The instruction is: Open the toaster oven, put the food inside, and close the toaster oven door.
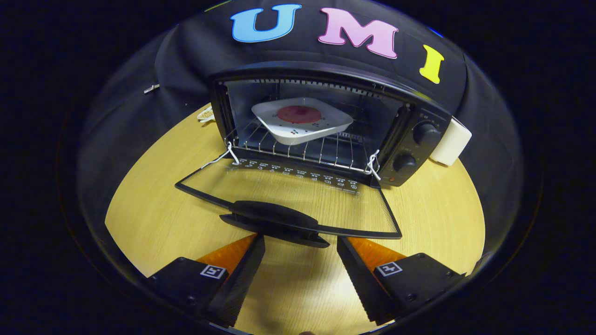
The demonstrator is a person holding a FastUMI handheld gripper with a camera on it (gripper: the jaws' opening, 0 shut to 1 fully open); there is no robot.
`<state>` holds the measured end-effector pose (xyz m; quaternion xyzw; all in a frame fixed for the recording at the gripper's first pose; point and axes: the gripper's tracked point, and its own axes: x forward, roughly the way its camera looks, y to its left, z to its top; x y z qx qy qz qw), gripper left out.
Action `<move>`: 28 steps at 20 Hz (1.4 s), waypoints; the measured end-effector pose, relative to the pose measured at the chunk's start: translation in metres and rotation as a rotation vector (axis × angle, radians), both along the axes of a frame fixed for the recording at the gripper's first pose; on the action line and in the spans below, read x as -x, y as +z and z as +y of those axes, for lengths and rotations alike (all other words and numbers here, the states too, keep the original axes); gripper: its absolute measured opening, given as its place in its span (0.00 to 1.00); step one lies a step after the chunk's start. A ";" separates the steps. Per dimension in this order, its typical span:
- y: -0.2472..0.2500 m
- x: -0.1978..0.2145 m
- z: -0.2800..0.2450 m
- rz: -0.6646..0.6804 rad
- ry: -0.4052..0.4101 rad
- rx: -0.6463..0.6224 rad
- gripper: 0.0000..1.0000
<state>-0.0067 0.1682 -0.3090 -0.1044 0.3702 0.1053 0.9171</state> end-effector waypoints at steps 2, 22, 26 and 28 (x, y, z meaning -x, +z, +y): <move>0.015 -0.005 0.001 -0.024 -0.002 -0.024 1.00; 0.249 -0.068 -0.067 -0.561 -0.068 -0.159 0.99; 0.286 -0.044 -0.120 -0.650 -0.135 -0.170 0.99; 0.301 -0.033 -0.141 -0.679 -0.171 -0.182 0.99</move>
